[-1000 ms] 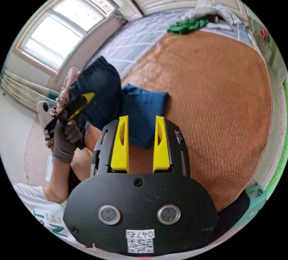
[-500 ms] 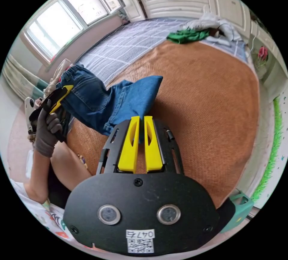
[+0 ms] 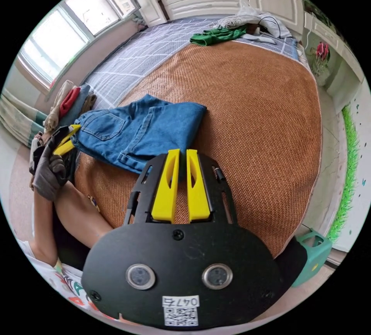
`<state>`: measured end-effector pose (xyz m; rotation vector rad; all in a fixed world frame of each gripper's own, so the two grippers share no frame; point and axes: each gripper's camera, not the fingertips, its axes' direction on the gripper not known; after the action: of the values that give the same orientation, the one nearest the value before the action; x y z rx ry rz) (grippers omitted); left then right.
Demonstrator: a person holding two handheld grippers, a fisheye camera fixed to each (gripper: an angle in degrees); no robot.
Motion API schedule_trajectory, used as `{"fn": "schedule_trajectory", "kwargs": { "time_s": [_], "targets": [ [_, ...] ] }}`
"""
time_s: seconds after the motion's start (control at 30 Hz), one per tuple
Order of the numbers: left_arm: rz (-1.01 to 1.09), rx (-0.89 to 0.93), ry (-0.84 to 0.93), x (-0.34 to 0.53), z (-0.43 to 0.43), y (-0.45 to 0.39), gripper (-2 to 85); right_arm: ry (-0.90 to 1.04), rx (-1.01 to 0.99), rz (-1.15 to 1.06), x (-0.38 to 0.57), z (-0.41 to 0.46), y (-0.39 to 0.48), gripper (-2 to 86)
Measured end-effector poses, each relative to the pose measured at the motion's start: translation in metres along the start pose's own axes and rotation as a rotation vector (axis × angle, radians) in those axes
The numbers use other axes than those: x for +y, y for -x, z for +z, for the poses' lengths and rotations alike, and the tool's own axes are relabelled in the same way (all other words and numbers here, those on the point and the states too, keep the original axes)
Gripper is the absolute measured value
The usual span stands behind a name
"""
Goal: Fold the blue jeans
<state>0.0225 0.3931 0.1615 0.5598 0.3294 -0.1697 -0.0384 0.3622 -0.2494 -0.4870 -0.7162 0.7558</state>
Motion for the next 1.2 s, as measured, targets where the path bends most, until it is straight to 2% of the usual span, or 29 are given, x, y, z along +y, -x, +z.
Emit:
{"fn": "schedule_trajectory", "kwargs": {
  "time_s": [0.13,0.23,0.3,0.37,0.43,0.47,0.57,0.73,0.9,0.93,1.0,1.1,1.2],
  "targets": [
    [-0.042,-0.014,0.008,0.001,0.008,0.012,11.0,-0.008,0.020,-0.005,-0.006,-0.006,0.015,-0.3],
    [-0.064,-0.089,-0.117,0.000,-0.011,0.019,11.1,-0.039,0.066,0.001,-0.010,-0.020,0.023,-0.3],
    [-0.011,-0.036,-0.196,-0.003,-0.022,0.017,10.1,-0.035,0.071,-0.018,-0.014,-0.025,0.028,0.0],
    [0.058,-0.001,-0.194,-0.005,-0.016,0.008,9.1,-0.040,0.097,-0.044,-0.019,-0.034,0.040,1.6],
    [0.148,0.038,-0.119,-0.008,0.004,-0.007,8.2,-0.106,0.143,-0.125,-0.017,-0.048,0.063,3.5],
    [0.213,0.051,-0.028,-0.011,0.025,-0.020,7.7,-0.139,0.158,-0.191,-0.017,-0.054,0.083,4.6],
    [0.306,0.012,0.143,-0.008,0.074,-0.046,6.6,-0.118,0.152,-0.397,-0.020,-0.047,0.140,6.4],
    [0.314,-0.075,0.197,-0.001,0.116,-0.056,2.4,0.016,0.193,-0.565,-0.025,0.003,0.196,7.5],
    [0.271,-0.074,0.237,0.004,0.147,-0.048,-0.8,0.132,0.181,-0.514,-0.036,0.037,0.185,6.0],
    [0.270,-0.079,0.242,0.005,0.150,-0.049,-0.9,0.139,0.167,-0.500,-0.038,0.036,0.177,3.6],
    [0.305,-0.136,0.262,0.008,0.164,-0.058,-0.9,0.112,0.186,-0.477,-0.039,0.027,0.162,1.7],
    [0.409,-0.254,0.294,0.017,0.185,-0.081,-1.0,0.034,0.110,-0.369,-0.042,-0.005,0.116,0.8],
    [0.397,-0.290,0.304,0.024,0.201,-0.085,-1.0,-0.093,0.126,-0.226,-0.032,-0.054,0.051,0.7]
  ]
}}
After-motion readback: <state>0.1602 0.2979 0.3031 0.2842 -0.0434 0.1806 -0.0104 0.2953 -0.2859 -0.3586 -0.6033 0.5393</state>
